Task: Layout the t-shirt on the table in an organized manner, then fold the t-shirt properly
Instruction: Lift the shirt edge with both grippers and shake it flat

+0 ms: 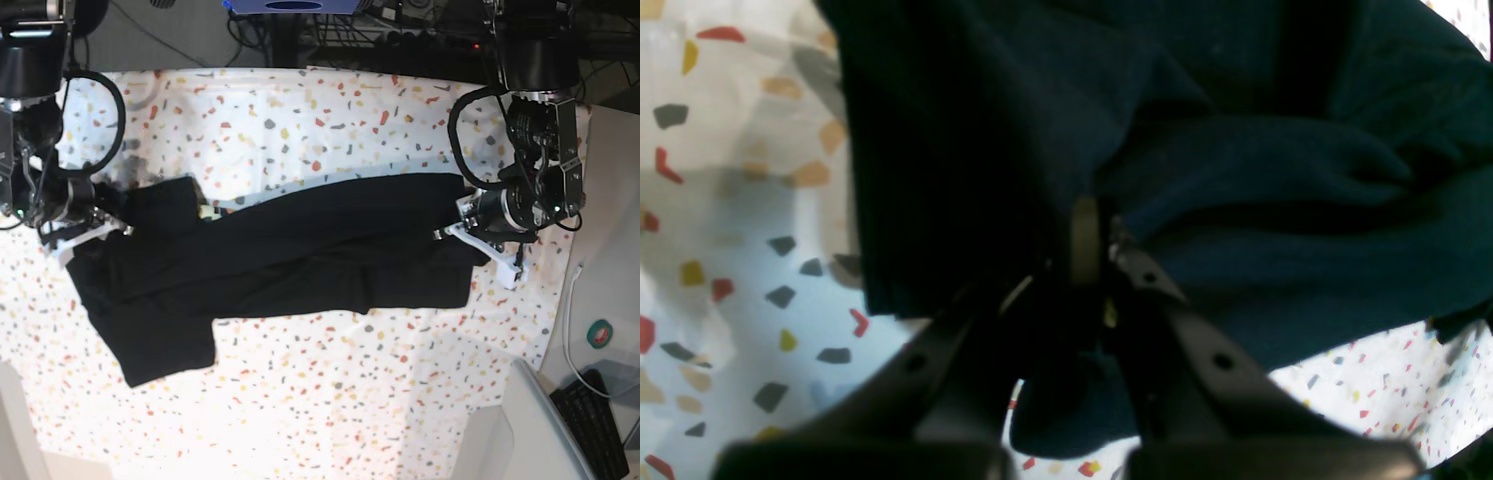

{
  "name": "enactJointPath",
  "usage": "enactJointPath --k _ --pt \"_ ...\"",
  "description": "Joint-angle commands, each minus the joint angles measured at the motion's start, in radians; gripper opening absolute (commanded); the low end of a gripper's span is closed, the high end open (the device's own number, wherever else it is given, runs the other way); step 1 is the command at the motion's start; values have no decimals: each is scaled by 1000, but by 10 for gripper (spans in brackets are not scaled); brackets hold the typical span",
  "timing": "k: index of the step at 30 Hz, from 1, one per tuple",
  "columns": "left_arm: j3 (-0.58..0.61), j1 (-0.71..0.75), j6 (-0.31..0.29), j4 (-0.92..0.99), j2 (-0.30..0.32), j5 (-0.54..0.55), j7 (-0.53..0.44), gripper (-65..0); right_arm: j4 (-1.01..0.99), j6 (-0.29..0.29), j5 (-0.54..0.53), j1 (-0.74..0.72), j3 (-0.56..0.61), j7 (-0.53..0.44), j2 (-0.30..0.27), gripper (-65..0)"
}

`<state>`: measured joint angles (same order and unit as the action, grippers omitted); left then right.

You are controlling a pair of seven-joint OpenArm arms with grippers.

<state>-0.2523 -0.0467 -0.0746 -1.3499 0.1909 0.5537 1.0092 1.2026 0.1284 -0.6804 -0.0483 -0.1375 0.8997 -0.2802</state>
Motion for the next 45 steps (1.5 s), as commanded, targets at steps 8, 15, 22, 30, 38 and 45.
enactJointPath --k 8,15,22,30,38,45 --pt "-6 1 0 -18 9 13 -8 -650 159 12 -9 31 -1 -3 -12 -186" --pt "-8 3 0 -21 9 13 -8 -650 122 12 -3 34 -6 -18 2 -144" --pt "-8 14 0 -24 9 13 -8 -650 112 -42 -8 58 -6 -63 -1 -392" --pt "-3 46 0 -81 9 13 -8 -650 147 -158 -3 83 -98 20 5 -650" --pt "-2 78 0 -115 9 13 -5 -650 446 -157 -5 233 -110 151 8 -650" --pt "-8 178 2 -244 9 13 -5 -497 586 -157 -2 374 -110 171 11 -650"
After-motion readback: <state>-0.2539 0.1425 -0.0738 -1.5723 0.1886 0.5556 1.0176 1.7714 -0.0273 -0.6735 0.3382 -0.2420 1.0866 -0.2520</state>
